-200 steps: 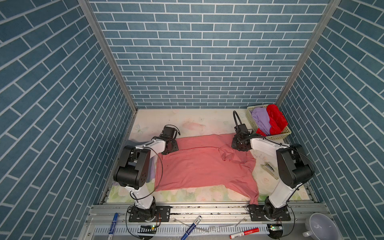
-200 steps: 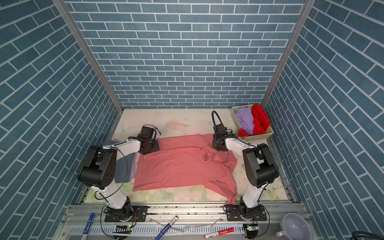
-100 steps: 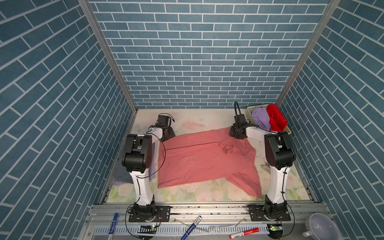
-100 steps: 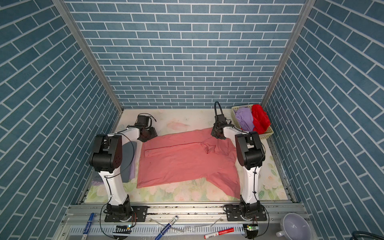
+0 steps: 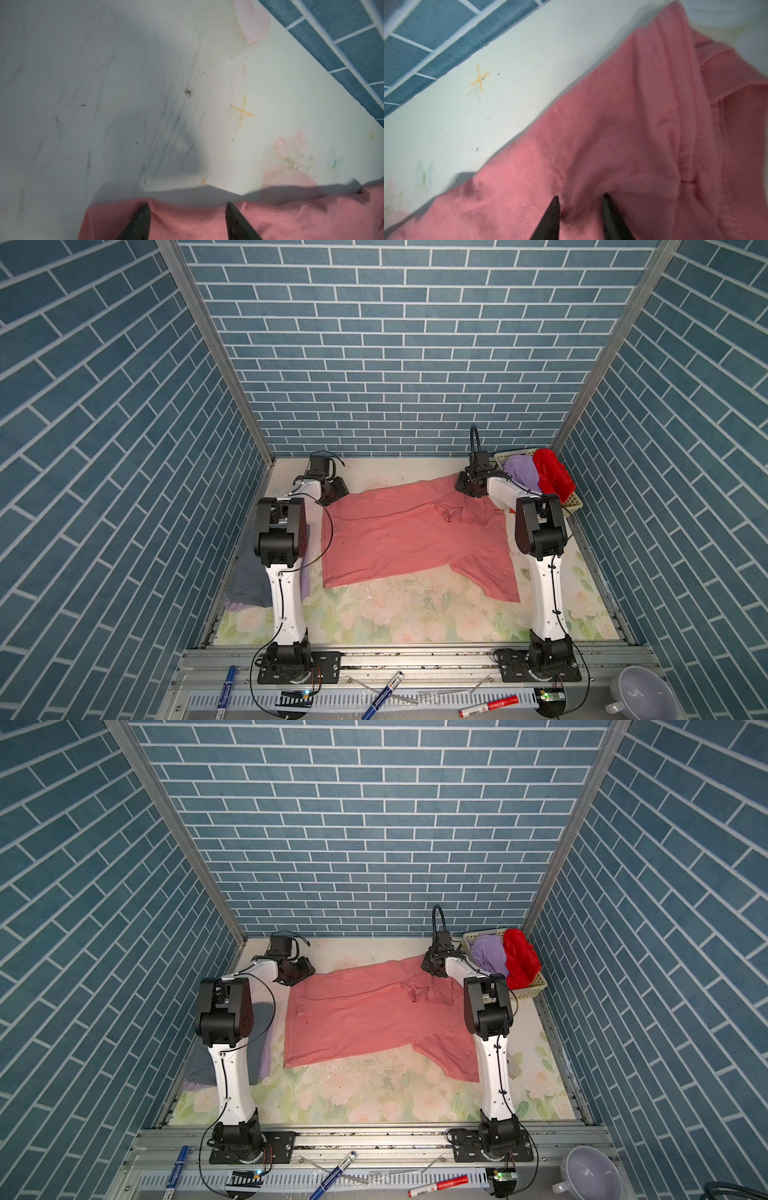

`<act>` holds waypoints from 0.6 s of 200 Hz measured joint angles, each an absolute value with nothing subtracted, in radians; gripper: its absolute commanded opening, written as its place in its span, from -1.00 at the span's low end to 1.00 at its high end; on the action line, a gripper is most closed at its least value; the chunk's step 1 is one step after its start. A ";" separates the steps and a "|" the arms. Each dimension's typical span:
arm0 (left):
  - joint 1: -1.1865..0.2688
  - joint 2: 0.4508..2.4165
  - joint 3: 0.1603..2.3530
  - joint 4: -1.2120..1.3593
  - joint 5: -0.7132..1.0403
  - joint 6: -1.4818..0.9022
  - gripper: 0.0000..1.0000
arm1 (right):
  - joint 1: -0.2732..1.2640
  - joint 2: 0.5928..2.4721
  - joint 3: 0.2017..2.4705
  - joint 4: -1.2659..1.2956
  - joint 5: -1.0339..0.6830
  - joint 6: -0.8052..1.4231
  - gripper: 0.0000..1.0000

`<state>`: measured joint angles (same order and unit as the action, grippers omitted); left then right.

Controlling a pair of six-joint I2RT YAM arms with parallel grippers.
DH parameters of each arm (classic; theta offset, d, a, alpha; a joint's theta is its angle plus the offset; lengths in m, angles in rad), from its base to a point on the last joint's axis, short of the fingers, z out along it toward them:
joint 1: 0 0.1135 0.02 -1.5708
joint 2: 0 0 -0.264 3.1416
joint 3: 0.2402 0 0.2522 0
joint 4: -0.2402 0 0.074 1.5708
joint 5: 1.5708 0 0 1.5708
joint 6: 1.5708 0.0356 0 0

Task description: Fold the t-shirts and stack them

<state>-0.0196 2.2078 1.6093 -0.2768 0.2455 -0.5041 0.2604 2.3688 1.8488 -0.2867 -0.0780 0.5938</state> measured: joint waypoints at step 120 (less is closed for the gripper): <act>-0.052 1.792 1.111 -0.284 0.205 -0.517 0.09 | 0.259 2.027 1.419 -0.232 -0.112 0.597 -0.07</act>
